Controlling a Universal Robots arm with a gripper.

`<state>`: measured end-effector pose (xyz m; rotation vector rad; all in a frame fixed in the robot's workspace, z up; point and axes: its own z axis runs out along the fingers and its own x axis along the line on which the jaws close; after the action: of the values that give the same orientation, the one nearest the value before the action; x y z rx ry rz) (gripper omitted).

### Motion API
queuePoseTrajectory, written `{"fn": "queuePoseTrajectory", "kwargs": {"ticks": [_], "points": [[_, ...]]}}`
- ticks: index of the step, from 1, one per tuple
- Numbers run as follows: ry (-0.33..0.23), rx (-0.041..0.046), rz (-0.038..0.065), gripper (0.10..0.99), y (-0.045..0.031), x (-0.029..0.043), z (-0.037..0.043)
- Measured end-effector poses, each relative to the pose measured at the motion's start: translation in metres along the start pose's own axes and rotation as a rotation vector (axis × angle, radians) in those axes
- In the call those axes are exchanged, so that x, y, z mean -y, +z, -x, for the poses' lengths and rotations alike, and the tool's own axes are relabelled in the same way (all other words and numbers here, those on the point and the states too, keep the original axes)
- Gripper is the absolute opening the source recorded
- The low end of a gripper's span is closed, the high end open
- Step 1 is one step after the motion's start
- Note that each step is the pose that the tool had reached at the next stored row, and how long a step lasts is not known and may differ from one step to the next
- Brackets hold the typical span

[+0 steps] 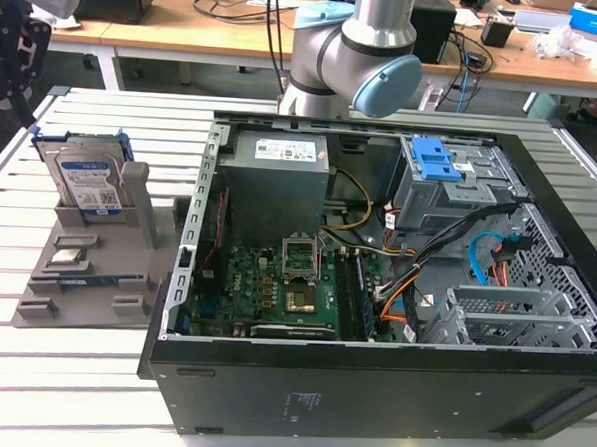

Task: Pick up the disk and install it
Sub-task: 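Pick up the disk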

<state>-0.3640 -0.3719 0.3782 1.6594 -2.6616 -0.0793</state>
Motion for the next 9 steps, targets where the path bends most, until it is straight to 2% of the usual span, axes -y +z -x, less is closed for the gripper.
{"fn": "queuePoseTrajectory", "kwargs": {"ticks": [5,9], "points": [[-0.041,-0.0019,0.001,0.106,0.0000,0.0001,0.0000],[-0.094,-0.0043,0.002,0.106,0.0000,0.0001,0.0000]]}}
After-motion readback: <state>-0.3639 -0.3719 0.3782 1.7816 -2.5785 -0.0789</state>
